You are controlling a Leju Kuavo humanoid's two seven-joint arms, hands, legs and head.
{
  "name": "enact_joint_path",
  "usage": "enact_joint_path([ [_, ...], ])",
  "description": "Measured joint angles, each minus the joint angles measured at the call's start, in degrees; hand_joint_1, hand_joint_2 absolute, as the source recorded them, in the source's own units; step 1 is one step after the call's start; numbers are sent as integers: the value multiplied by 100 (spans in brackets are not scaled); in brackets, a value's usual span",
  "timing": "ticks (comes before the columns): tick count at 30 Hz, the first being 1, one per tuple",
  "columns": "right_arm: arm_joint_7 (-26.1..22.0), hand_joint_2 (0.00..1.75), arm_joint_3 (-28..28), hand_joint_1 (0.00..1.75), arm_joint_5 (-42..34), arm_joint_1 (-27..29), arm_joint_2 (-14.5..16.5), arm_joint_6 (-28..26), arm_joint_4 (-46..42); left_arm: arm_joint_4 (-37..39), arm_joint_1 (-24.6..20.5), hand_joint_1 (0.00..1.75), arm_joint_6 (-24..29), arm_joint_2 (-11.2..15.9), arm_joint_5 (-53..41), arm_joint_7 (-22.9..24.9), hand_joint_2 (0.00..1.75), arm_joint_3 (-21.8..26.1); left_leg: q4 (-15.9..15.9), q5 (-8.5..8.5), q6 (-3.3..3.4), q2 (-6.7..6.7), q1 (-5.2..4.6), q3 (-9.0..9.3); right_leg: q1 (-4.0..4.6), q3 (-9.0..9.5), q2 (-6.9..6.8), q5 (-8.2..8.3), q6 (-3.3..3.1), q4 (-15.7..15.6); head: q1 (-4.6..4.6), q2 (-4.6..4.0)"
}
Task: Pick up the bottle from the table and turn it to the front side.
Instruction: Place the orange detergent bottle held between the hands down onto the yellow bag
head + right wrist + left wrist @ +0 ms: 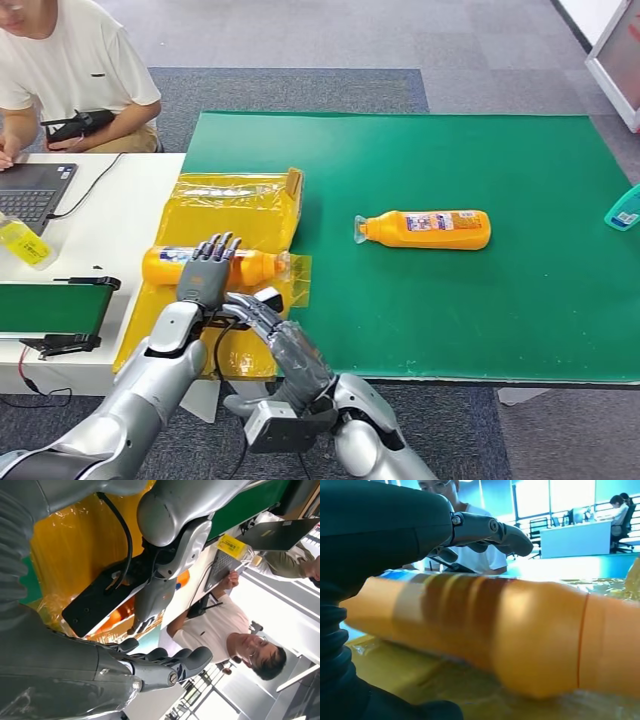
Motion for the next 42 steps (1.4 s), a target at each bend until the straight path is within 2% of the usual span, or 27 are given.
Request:
enact_joint_path([
  [27, 10, 175, -220, 0, -83, 84, -2, -64, 0, -755, 431, 0, -436, -23, 628, -396, 175, 175, 0, 1, 0, 0, 0, 1, 0, 1, 0, 1, 0, 0, 0, 0],
  [34, 56, 175, -504, 0, 22, 184, -2, -152, -105, -1503, 740, 0, -1434, -146, 639, 1, 175, 45, 0, 0, 1, 0, 0, 1, -2, 2, -1, 0, 1, -1, 1, 0],
  [42, 57, 175, -826, 0, 181, 312, 1, -129, -319, -2121, 1191, 0, -1966, -225, 678, 359, 175, -721, 0, 0, 2, -1, -1, 1, -2, 6, -2, 1, 2, -1, 1, 0],
])
